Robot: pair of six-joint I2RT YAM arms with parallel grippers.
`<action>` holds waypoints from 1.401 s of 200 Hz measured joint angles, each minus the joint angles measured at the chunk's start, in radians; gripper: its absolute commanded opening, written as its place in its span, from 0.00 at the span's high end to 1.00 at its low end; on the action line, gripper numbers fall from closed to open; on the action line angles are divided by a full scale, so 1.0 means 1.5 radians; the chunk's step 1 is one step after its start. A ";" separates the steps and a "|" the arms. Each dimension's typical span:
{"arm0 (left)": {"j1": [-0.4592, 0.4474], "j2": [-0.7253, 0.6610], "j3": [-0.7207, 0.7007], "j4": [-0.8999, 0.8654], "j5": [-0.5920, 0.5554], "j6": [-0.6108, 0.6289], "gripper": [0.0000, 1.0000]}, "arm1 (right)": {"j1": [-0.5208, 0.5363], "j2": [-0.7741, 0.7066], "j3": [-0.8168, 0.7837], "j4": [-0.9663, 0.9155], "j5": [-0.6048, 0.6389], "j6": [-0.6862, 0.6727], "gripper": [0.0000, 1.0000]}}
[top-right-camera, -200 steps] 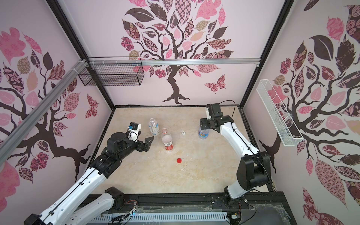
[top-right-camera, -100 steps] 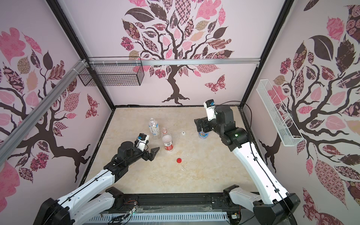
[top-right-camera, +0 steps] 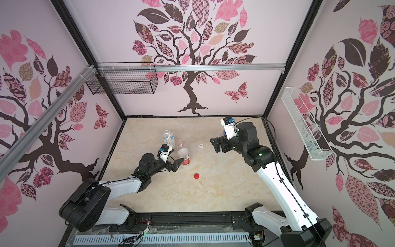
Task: Screw on the bottle caps
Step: Pick up the plastic bottle at the center of the board.
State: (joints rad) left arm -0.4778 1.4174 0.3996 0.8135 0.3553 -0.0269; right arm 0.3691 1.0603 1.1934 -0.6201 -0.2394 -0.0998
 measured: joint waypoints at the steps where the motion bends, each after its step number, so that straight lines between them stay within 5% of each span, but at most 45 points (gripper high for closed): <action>1: 0.000 0.002 0.001 0.002 0.001 0.000 0.07 | 0.000 0.000 0.000 0.000 0.000 -0.001 0.01; 69: -0.001 0.153 0.018 0.178 0.017 -0.033 0.14 | 0.000 -0.002 0.000 -0.010 -0.033 -0.022 0.01; 125: 0.001 0.184 0.043 0.241 0.021 -0.034 0.32 | 0.000 -0.005 0.000 -0.031 -0.048 -0.039 0.01; 183: 0.002 0.185 0.048 0.252 0.050 -0.033 0.37 | 0.000 -0.005 0.001 -0.045 -0.071 -0.053 0.02; 235: 0.052 0.053 0.018 0.227 0.055 -0.027 0.38 | 0.081 0.024 0.000 -0.102 -0.083 -0.054 0.06; 280: 0.093 -0.193 0.043 -0.022 0.023 -0.004 0.39 | 0.239 0.116 -0.046 -0.108 -0.023 -0.015 0.23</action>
State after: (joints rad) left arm -0.3382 1.1278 0.4637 0.7811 0.3893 -0.0322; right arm 0.7269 1.2343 1.1240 -0.7826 -0.2745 -0.1223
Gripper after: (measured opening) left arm 0.614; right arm 0.826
